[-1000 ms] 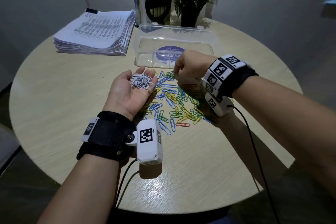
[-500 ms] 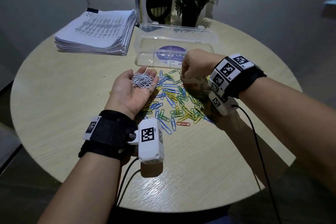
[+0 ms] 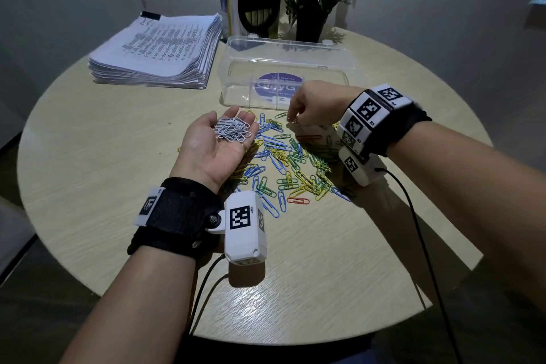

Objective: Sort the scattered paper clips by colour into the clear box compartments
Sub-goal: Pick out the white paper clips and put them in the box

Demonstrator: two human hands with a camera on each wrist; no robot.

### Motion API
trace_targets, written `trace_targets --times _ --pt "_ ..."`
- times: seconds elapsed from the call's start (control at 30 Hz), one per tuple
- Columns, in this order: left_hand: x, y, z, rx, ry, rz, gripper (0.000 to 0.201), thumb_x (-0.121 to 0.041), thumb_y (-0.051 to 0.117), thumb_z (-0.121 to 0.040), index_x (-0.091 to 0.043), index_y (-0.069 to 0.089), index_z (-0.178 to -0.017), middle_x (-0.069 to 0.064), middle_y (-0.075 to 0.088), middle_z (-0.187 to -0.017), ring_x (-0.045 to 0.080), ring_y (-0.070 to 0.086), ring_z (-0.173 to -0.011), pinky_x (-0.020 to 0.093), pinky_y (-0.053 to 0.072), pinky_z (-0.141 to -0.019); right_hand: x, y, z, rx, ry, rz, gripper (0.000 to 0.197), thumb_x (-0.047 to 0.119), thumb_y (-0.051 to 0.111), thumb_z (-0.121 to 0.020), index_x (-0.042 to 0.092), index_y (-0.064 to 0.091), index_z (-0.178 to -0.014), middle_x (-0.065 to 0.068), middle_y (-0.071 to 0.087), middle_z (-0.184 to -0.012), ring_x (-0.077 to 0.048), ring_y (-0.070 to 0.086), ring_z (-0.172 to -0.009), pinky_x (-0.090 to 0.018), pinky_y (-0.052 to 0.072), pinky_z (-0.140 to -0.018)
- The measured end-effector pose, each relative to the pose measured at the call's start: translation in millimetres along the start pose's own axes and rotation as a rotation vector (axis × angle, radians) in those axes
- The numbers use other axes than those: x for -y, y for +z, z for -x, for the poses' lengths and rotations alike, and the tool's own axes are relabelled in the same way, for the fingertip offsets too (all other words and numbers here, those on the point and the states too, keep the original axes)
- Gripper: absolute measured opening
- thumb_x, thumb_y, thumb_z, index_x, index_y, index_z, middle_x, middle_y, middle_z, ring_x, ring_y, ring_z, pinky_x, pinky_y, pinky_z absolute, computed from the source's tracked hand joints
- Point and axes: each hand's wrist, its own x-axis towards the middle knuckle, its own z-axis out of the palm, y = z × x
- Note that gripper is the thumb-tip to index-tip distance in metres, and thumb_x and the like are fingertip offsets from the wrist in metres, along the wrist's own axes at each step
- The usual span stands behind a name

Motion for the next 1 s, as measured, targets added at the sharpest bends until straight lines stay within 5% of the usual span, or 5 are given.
trace_targets --times 0.1,0.3,0.57,0.83,1.0 --pt "0 0 0 0.001 -0.002 -0.002 0.04 -0.024 0.026 -0.103 0.001 0.056 -0.095 0.017 0.058 -0.092 0.026 0.058 -0.089 0.042 0.045 -0.087 -2 4 1 0.007 -0.012 0.021 0.021 0.017 0.066 -0.086 0.017 0.074 -0.105 -0.001 0.071 -0.099 -0.011 0.053 -0.076 -0.019 0.039 -0.065" --pt "1 1 -1 0.0 -0.009 0.005 0.039 -0.023 0.026 -0.103 0.001 0.056 -0.094 0.016 0.057 -0.09 0.026 0.058 -0.087 0.041 0.045 -0.087 -6 7 -3 -0.036 0.153 -0.06 0.016 0.009 0.069 -0.08 0.008 0.074 -0.094 0.0 0.063 -0.067 -0.006 0.049 -0.049 -0.013 0.038 -0.036" --pt "3 1 -1 -0.008 -0.015 -0.005 0.039 -0.023 0.026 -0.103 0.001 0.056 -0.096 0.017 0.058 -0.09 0.026 0.058 -0.087 0.041 0.046 -0.085 2 10 -7 -0.025 0.145 0.032 0.02 0.013 0.068 -0.081 -0.001 0.073 -0.095 -0.018 0.071 -0.094 -0.025 0.058 -0.075 -0.025 0.041 -0.052" --pt "1 0 -2 -0.016 -0.012 -0.014 0.039 -0.023 0.026 -0.103 0.001 0.056 -0.095 0.016 0.057 -0.091 0.026 0.058 -0.087 0.041 0.045 -0.087 6 15 -6 -0.056 0.141 0.064 0.022 0.013 0.063 -0.078 -0.005 0.071 -0.089 -0.024 0.07 -0.092 -0.028 0.056 -0.068 -0.027 0.042 -0.057" --pt "1 -1 -4 -0.022 -0.022 -0.027 0.038 -0.023 0.027 -0.102 0.0 0.056 -0.094 0.016 0.057 -0.093 0.027 0.056 -0.092 0.042 0.043 -0.091 13 0 2 -0.056 0.115 -0.093 0.003 0.006 0.065 -0.077 0.009 0.064 -0.078 -0.007 0.063 -0.074 -0.017 0.056 -0.06 -0.02 0.04 -0.048"
